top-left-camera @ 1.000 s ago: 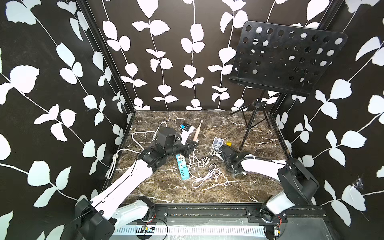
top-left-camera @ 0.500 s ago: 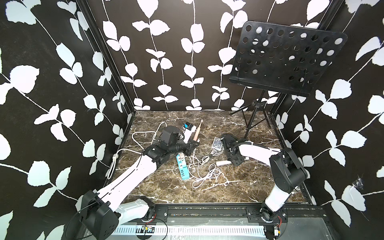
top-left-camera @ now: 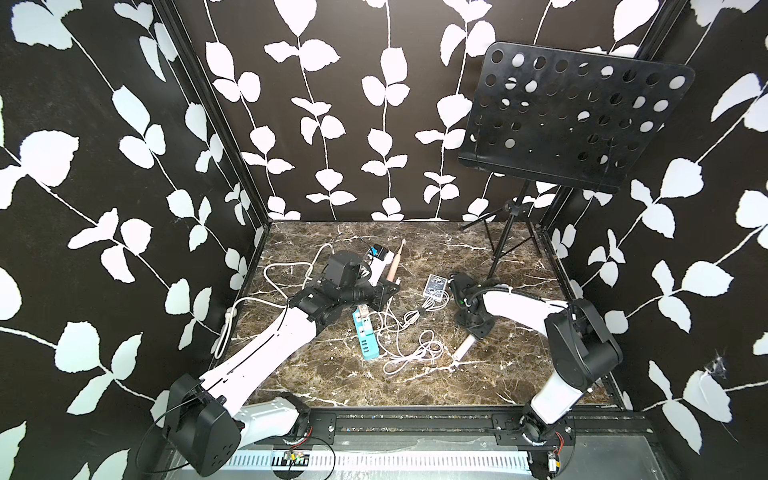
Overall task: Charge the electric toothbrush
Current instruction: Pick up the electric toothbrush from the center of the board.
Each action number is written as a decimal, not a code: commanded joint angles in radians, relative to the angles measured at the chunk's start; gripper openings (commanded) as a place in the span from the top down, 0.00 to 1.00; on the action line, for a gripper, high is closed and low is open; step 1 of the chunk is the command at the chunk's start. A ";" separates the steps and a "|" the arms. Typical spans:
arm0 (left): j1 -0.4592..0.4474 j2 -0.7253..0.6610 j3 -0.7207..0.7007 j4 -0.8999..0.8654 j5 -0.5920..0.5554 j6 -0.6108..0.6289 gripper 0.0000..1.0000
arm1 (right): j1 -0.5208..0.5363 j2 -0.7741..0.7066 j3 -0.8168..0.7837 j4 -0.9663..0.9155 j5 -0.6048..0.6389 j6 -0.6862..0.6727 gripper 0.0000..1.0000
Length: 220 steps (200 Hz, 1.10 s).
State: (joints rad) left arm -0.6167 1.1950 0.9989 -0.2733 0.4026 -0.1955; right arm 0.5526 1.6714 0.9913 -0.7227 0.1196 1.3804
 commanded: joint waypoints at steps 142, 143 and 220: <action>-0.014 -0.009 0.052 -0.024 0.152 -0.080 1.00 | 0.091 -0.287 -0.161 0.110 -0.064 0.031 0.79; -0.015 -0.010 0.053 -0.023 0.155 -0.081 1.00 | 0.090 -0.293 -0.159 0.109 -0.063 0.028 0.80; -0.207 0.054 0.178 0.053 0.241 -0.186 1.00 | -0.060 -0.678 0.000 0.055 -0.131 -0.101 0.83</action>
State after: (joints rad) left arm -0.7757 1.2392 1.1385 -0.2481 0.6235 -0.3412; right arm 0.5259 1.0309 0.8818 -0.5770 -0.0029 1.3128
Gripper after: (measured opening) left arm 0.076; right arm 0.241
